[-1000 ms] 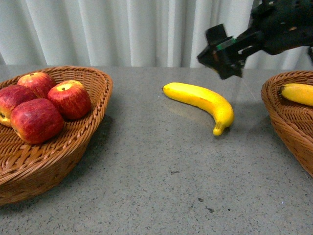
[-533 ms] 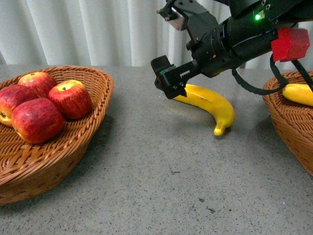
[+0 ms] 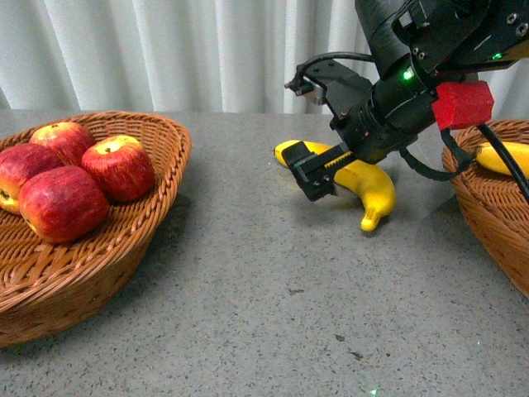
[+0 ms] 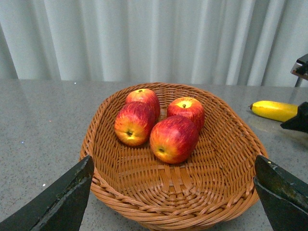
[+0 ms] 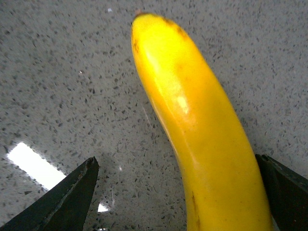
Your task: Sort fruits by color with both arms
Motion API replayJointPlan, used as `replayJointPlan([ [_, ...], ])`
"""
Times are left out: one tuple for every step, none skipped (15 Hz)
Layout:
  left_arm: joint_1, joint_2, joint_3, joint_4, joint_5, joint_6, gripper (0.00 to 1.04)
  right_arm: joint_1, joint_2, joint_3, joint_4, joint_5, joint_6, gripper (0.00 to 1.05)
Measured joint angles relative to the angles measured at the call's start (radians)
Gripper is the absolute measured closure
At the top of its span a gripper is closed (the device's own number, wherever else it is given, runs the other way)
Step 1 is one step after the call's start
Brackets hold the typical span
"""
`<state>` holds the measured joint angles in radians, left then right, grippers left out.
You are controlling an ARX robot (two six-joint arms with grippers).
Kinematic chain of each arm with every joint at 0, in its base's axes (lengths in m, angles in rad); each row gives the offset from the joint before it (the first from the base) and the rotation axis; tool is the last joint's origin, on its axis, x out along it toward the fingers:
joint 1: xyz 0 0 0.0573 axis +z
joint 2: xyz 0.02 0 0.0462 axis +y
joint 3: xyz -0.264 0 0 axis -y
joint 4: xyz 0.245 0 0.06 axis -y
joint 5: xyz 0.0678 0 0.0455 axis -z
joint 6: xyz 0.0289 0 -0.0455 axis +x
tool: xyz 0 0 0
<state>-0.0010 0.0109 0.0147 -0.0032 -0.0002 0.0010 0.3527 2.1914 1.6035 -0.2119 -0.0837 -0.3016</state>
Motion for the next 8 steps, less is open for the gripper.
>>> replayJointPlan([
  [0.000,0.000,0.000,0.000,0.000,0.000,0.07,0.000,0.006,0.000,-0.005,0.008,-0.005,0.07],
  [0.000,0.000,0.000,0.000,0.000,0.000,0.07,0.001,0.010,0.000,-0.006,0.012,-0.006,0.07],
  [0.000,0.000,0.000,0.000,0.000,0.000,0.07,0.002,0.017,0.000,-0.009,0.018,-0.007,0.07],
  [0.000,0.000,0.000,0.000,0.000,0.000,0.07,0.004,0.017,0.000,-0.008,0.026,-0.010,0.07],
  [0.000,0.000,0.000,0.000,0.000,0.000,0.07,0.011,0.018,0.000,-0.002,0.040,-0.013,0.13],
  [0.000,0.000,0.000,0.000,0.000,0.000,0.07,0.015,0.020,0.000,0.008,0.048,-0.014,0.24],
  [0.000,0.000,0.000,0.000,0.000,0.000,0.07,0.020,0.023,-0.001,0.022,0.055,-0.014,0.35],
  [0.000,0.000,0.000,0.000,0.000,0.000,0.07,0.021,0.026,-0.003,0.039,0.056,-0.013,0.46],
])
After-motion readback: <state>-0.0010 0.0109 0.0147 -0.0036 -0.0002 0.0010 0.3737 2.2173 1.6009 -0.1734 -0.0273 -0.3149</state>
